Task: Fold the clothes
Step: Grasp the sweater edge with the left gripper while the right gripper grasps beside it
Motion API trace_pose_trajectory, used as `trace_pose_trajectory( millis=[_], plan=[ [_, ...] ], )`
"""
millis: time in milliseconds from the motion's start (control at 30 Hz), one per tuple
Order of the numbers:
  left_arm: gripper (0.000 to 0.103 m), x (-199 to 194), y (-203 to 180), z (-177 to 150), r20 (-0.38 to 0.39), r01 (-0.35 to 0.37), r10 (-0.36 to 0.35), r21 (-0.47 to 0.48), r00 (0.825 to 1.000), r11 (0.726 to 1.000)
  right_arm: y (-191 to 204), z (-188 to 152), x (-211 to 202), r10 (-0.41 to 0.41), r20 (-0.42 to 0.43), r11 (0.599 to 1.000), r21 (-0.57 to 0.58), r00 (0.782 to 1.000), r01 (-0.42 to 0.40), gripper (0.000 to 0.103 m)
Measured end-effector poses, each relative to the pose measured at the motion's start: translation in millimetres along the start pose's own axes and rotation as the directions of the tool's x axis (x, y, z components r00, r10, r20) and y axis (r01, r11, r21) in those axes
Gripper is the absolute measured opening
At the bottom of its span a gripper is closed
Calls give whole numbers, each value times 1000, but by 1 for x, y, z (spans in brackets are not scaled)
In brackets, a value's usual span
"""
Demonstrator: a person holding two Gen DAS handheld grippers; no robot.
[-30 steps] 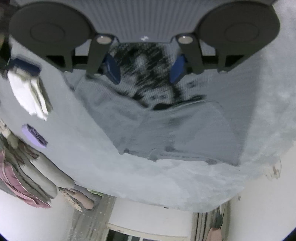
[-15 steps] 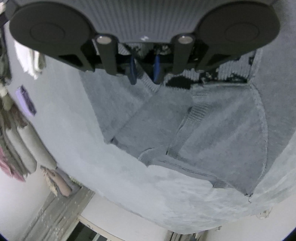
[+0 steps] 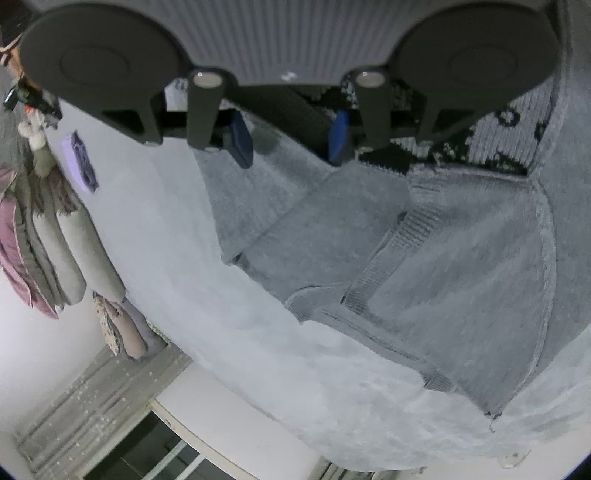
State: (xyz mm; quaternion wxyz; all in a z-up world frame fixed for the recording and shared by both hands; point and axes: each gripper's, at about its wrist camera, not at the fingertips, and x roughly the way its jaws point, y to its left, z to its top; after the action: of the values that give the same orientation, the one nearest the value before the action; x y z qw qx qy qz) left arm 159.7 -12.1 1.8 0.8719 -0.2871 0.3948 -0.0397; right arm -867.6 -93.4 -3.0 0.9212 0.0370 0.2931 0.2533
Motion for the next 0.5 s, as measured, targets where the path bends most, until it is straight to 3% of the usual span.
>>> trace_pose_trajectory(
  millis=[67,100,167,200,267,333,400,500],
  plan=[
    [30,1,-1,1,11,-22,22,23,1000,999,3,-1,3,-4,-43,999,-46,999,2,5],
    [21,1,-2,1,10,-38,37,39,999,999,6,-3,6,-9,-83,996,-89,996,2,5],
    [20,0,-1,0,2,-44,44,57,999,997,9,-9,6,-33,-107,987,-162,994,15,7],
    [21,-2,0,0,-1,-42,42,60,999,997,10,-11,6,-46,-116,980,-198,992,22,9],
    [29,-9,2,0,10,-50,49,69,999,996,12,-17,6,-73,-133,962,-270,988,34,36],
    [40,-14,3,2,34,-67,64,86,997,994,9,-18,3,-72,-134,955,-295,988,30,48],
    [42,-15,6,4,43,-78,74,100,996,992,5,-19,1,-53,-142,954,-299,988,8,48],
    [42,-6,10,6,28,-82,79,98,996,992,7,-20,0,-94,-123,940,-337,988,48,47]
  ],
)
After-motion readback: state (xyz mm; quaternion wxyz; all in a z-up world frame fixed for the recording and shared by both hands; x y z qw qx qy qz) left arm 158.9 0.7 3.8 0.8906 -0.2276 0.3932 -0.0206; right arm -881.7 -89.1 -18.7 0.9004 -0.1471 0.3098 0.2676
